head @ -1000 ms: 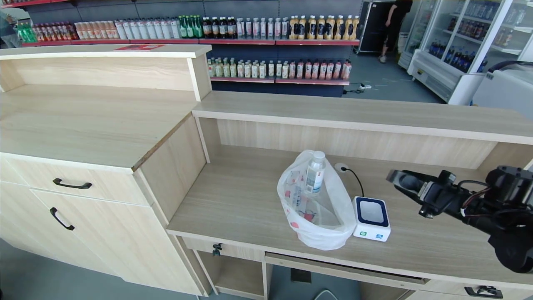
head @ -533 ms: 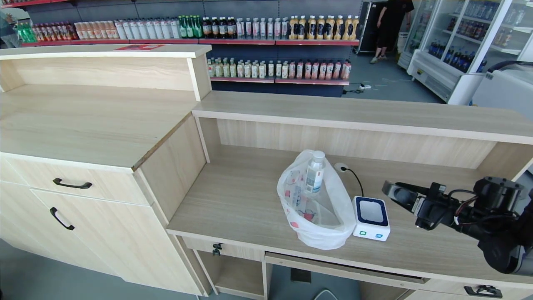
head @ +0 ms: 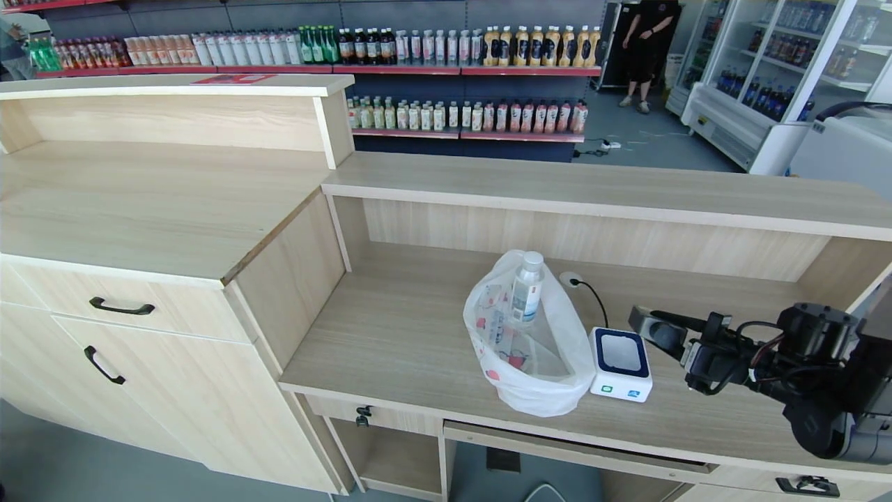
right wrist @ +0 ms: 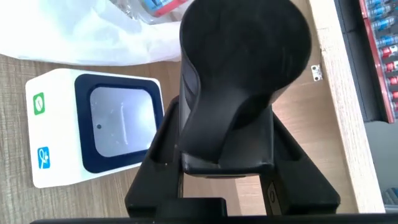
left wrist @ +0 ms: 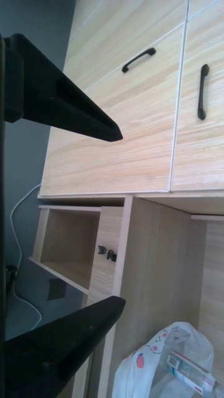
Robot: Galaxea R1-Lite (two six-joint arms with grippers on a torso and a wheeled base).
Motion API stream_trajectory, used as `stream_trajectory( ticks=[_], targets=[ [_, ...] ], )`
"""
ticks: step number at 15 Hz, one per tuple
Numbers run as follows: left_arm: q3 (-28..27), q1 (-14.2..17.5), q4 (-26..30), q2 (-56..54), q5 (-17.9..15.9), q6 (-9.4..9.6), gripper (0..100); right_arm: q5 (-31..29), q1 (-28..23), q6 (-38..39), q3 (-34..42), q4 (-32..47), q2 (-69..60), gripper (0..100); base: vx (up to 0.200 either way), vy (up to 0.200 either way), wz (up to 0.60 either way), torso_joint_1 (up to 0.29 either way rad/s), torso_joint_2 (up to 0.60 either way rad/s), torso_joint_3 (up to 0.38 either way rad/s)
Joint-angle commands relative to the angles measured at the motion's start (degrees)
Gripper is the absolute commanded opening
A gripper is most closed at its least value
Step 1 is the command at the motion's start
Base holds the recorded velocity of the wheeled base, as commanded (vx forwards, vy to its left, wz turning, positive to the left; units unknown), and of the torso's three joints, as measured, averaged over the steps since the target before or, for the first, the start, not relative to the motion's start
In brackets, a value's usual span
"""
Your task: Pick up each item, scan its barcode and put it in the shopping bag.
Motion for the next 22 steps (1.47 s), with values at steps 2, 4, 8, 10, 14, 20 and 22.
stream_trajectory(
  ticks=[2,4,8,10,14,20,22],
  targets=[
    [0.0,0.0,0.0,0.1,0.1,0.0,100,0.2,0.0,-1.2,-0.4,-0.3,2.0,0,0.0,0.0,0.0,0.0,0.0,0.0],
    [0.0,0.0,0.0,0.1,0.0,0.0,100,0.2,0.1,-1.2,-1.2,-1.2,3.2,0,0.0,0.0,0.0,0.0,0.0,0.0],
    [0.0,0.0,0.0,0.1,0.0,0.0,100,1.0,0.9,-0.9,-3.0,-2.1,4.9,0,0.0,0.0,0.0,0.0,0.0,0.0],
    [0.0,0.0,0.0,0.1,0.1,0.0,100,1.1,1.0,-0.8,-3.2,-2.1,5.8,0,0.0,0.0,0.0,0.0,0.0,0.0],
    [0.0,0.0,0.0,0.1,0.1,0.0,100,1.1,1.0,-0.5,-4.1,-2.1,7.0,0,0.0,0.0,0.0,0.0,0.0,0.0],
    [0.0,0.0,0.0,0.1,0.1,0.0,100,1.1,3.9,5.3,-6.8,-3.3,9.3,0,0.0,0.0,0.0,0.0,0.0,0.0],
    [0.0,0.0,0.0,0.1,0.1,0.0,100,1.1,4.0,5.3,-7.6,-3.3,10.0,0,0.0,0.0,0.0,0.0,0.0,0.0]
  ],
)
